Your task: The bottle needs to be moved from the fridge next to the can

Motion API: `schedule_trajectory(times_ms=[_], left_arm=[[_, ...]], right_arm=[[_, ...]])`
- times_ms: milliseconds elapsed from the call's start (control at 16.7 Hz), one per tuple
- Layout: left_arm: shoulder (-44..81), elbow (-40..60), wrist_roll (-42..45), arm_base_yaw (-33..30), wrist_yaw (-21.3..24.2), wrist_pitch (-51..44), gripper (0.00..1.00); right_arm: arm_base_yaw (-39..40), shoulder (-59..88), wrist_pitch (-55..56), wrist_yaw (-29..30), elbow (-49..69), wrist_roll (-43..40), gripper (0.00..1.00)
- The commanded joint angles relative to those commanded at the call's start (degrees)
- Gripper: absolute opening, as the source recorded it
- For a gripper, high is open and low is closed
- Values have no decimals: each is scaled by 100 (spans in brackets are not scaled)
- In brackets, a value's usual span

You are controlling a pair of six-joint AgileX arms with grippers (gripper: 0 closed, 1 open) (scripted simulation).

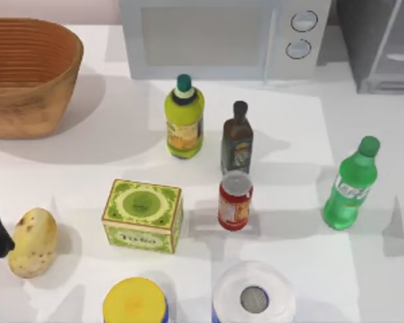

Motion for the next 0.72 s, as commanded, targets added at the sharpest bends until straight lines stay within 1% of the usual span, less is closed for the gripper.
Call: schedule_trajectory(times_ms=[240,720], left_arm=[[0,0,0,0,0,0,100],[0,0,0,0,0,0,100]], right_arm=[[-4,-895,-1560,-5,737,-3,100],[-19,-3016,-5694,-12,2472,-25,100]])
